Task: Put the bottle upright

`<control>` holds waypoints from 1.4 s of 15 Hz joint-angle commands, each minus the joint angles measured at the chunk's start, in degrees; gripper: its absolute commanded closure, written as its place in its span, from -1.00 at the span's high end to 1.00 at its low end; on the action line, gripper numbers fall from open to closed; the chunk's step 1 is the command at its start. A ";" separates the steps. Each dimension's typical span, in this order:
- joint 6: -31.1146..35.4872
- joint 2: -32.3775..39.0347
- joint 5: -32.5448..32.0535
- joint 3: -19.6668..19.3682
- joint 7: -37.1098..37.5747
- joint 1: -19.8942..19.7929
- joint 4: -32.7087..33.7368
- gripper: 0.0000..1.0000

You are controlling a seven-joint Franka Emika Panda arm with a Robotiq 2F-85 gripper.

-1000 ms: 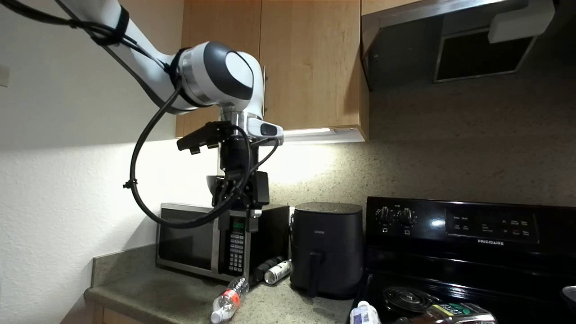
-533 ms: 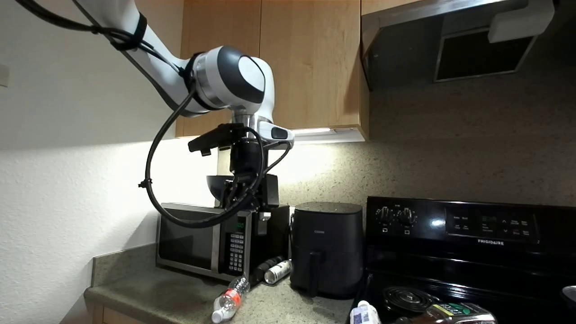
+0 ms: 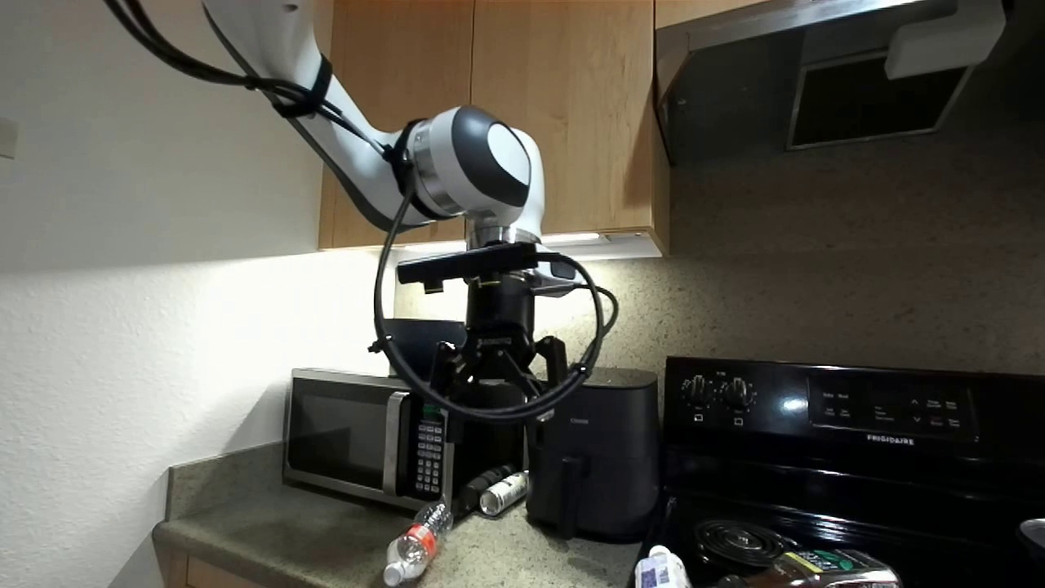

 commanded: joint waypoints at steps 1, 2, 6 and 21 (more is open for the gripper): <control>-3.24 9.25 -2.62 -2.07 -9.63 0.42 8.17 1.00; -3.42 11.19 -2.95 -2.09 -9.41 0.22 10.11 1.00; -2.57 11.85 -1.59 -2.02 -6.96 0.03 10.59 1.00; 2.05 28.59 -8.75 -3.12 -17.62 -0.79 24.32 1.00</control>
